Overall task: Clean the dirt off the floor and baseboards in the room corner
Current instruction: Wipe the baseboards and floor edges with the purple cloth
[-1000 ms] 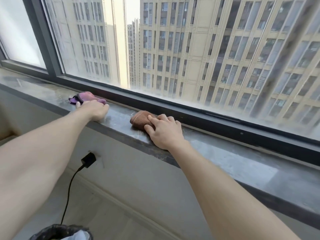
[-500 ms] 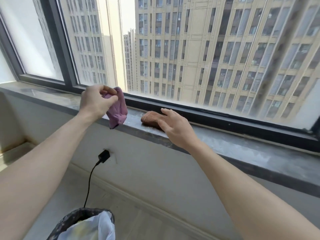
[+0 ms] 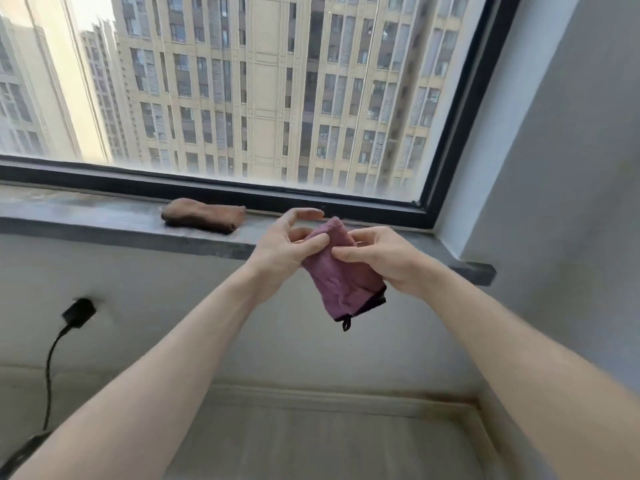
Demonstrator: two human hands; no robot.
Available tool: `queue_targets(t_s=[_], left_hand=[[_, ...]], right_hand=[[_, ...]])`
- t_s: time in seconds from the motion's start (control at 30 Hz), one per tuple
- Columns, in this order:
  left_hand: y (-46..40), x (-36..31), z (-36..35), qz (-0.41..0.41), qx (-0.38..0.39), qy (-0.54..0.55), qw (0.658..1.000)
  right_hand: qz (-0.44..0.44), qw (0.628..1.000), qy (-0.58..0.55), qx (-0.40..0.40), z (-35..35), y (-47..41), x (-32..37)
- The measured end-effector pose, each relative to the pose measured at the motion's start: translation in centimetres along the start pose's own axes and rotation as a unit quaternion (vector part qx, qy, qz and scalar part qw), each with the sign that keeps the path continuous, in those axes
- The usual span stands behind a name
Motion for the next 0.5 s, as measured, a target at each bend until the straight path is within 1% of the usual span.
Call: queue_targets(t_s=[0.07, 0.17, 0.23, 0.27, 0.33, 0.37, 0.5], left_hand=[[-0.7, 2.9, -4.7, 0.041, 0.008, 0.055, 0.998], [-0.5, 7.1, -10.9, 0.108, 0.03, 0.109, 0.988], [-0.1, 9.8, -14.4, 0.117, 0.017, 0.09, 0.989], [0.2, 11.0, -15.9, 0.112, -0.013, 0.061, 0.992], [0.5, 12.8, -18.2, 0.1, -0.062, 0.0, 0.993], [0.4, 13.7, -19.2, 0.1, -0.059, -0.01, 0.993], [0.5, 16.3, -22.4, 0.113, 0.02, -0.005, 0.993]], right_hand=[[-0.03, 0.995, 0.029, -0.09, 2.8, 2.3, -1.9], [-0.059, 0.979, 0.012, -0.196, 6.2, 5.0, -5.1], [-0.066, 0.966, -0.008, -0.248, 8.1, 5.9, -7.2], [-0.071, 0.959, -0.023, -0.273, 8.9, 6.4, -8.4], [-0.076, 0.947, -0.058, -0.307, 10.4, 7.2, -10.7], [-0.077, 0.943, -0.07, -0.315, 10.9, 7.5, -11.9], [-0.082, 0.93, -0.112, -0.341, 12.1, 9.1, -16.3]])
Point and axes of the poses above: each hand's wrist, its own y-axis away from the middle knuckle, its own z-axis out of the back of the hand, x = y × z, the point moved 1 cm from there along -y, towards the middle knuckle
